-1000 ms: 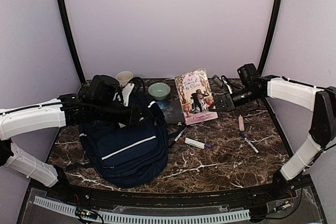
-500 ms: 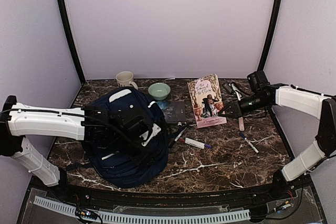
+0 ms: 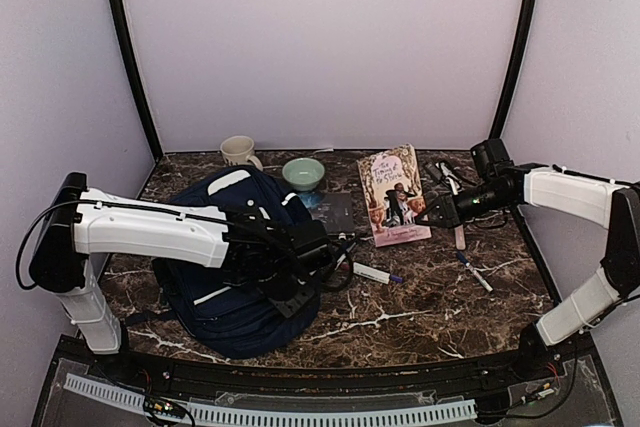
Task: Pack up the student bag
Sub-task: Pick up the largest pocket of the bag from the student bag.
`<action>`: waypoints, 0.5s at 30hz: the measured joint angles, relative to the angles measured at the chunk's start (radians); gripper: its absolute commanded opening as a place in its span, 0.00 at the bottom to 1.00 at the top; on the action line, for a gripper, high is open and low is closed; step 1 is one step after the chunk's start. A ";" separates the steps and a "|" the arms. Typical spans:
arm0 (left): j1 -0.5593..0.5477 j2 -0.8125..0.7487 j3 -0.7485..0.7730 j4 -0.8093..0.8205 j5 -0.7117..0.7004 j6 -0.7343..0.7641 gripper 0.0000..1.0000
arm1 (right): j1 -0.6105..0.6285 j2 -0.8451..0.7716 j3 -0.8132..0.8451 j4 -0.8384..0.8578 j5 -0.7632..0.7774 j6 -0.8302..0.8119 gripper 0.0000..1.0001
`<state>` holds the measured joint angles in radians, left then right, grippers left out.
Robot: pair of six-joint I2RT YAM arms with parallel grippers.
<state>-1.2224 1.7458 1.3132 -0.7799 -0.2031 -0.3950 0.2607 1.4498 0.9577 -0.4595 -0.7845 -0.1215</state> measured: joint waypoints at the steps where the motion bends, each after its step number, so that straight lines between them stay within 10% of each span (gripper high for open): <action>1: 0.000 0.010 0.007 -0.008 -0.010 -0.003 0.51 | 0.000 0.000 0.000 0.003 0.000 0.000 0.00; 15: -0.005 0.132 0.061 -0.048 -0.065 -0.003 0.33 | 0.000 0.000 0.000 0.018 0.000 0.008 0.00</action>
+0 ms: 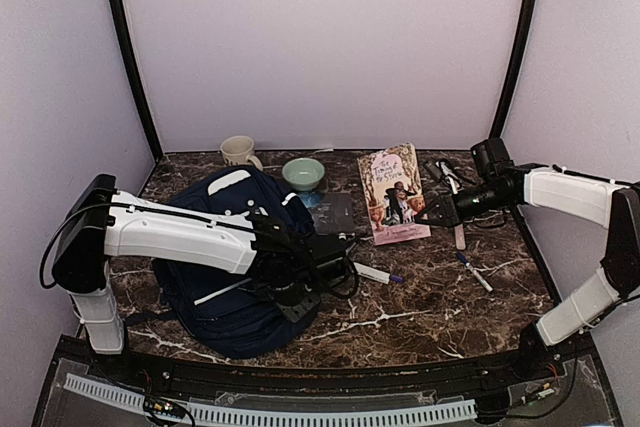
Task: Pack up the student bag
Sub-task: Pick up the largest pocket of the bag from the student bag, then place the book in the largest pocket of the bag.
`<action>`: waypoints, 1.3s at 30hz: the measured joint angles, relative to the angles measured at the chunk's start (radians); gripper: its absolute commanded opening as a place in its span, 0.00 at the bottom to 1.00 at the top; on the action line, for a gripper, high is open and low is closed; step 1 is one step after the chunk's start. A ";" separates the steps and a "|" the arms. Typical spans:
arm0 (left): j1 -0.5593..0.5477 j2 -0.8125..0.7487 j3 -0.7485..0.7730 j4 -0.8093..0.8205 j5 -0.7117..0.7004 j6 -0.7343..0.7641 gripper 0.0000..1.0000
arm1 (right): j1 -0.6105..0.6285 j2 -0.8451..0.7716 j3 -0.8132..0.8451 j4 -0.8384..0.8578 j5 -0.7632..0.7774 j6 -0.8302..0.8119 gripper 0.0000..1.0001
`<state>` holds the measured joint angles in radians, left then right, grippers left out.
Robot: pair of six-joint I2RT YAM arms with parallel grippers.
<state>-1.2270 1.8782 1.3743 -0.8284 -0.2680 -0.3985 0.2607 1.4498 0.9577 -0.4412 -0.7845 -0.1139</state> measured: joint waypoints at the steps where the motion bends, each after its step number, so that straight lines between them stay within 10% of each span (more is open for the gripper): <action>1: 0.000 0.002 0.001 -0.001 -0.007 -0.002 0.32 | 0.000 0.000 -0.001 0.000 0.000 0.000 0.00; 16: 0.000 -0.005 0.009 -0.014 -0.055 0.002 0.00 | 0.000 -0.011 -0.004 -0.005 0.031 0.008 0.00; 29: 0.002 -0.421 0.024 -0.104 -0.313 -0.018 0.00 | -0.002 -0.044 0.261 -0.129 -0.027 0.097 0.00; 39: 0.055 -0.566 0.001 -0.092 -0.369 -0.015 0.00 | 0.281 0.035 0.280 -0.381 -0.217 -0.073 0.00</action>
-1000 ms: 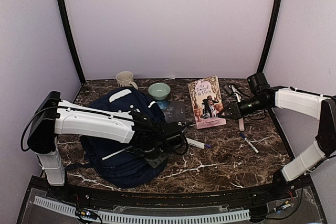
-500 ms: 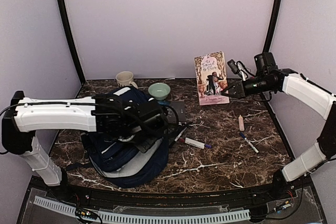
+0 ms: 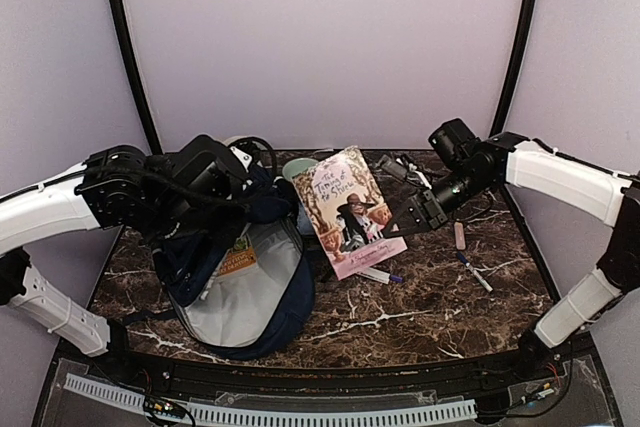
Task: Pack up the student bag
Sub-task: Place the book in the largest pocket of the bag.
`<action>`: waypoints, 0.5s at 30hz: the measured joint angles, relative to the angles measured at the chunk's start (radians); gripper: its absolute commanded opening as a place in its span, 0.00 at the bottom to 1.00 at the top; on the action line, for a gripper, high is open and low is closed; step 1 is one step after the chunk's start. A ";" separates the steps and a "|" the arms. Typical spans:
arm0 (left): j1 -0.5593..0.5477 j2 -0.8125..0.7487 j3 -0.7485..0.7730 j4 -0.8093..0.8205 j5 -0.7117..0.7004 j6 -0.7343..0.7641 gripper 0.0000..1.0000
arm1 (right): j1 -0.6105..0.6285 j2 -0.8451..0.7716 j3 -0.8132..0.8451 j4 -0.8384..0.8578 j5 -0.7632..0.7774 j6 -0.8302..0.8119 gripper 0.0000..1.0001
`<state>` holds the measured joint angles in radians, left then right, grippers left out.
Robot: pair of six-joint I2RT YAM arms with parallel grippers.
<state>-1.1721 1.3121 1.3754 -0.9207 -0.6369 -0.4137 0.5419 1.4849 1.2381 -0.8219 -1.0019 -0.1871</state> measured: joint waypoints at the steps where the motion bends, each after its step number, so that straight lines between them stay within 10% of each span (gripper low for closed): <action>1: 0.005 -0.002 -0.003 0.006 0.000 0.003 0.00 | 0.013 0.018 0.015 -0.040 -0.010 -0.034 0.00; 15: 0.060 -0.047 -0.016 0.057 -0.005 0.055 0.00 | 0.242 0.279 0.101 -0.407 -0.060 -0.364 0.00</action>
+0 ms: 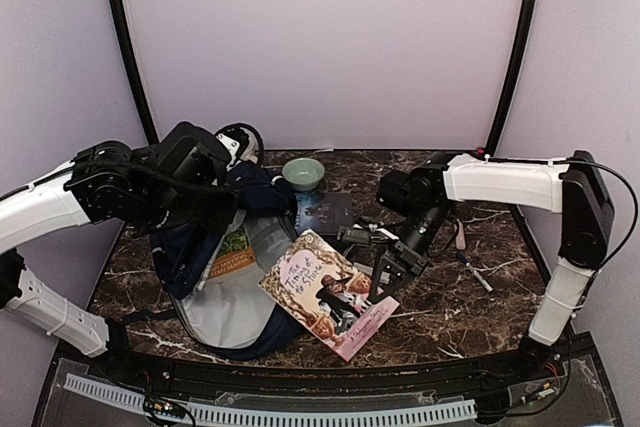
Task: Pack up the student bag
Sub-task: Place the book in the largest pocket of the bag.
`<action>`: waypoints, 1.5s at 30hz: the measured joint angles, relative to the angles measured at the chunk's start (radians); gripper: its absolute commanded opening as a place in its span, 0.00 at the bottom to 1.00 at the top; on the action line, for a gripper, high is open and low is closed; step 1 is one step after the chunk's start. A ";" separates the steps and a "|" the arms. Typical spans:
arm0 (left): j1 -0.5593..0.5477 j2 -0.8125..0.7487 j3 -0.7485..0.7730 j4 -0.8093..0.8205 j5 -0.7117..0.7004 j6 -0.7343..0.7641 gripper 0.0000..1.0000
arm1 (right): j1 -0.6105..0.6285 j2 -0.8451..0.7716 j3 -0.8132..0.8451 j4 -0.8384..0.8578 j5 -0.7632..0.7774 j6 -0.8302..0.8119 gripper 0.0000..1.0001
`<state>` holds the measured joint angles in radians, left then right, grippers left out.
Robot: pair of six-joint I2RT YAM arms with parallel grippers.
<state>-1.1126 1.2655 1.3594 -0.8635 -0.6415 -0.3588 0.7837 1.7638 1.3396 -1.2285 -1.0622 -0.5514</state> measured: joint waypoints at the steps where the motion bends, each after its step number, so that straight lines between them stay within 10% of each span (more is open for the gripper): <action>1: 0.000 -0.007 -0.006 0.006 0.000 0.004 0.00 | 0.024 0.011 0.005 -0.002 0.004 0.011 0.00; 18: 0.000 -0.086 -0.082 0.077 -0.003 0.030 0.00 | 0.320 0.514 0.572 0.124 -0.068 0.378 0.00; 35: 0.000 -0.103 -0.085 0.077 -0.003 0.014 0.00 | 0.297 0.544 0.419 0.452 -0.115 0.763 0.00; 45: 0.000 -0.103 -0.084 0.068 0.002 -0.001 0.00 | 0.201 0.444 0.243 1.005 -0.116 1.264 0.00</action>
<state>-1.1126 1.1629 1.2751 -0.7959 -0.6399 -0.3599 0.9852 2.2082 1.5822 -0.2237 -1.1782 0.7128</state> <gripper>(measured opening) 0.068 0.033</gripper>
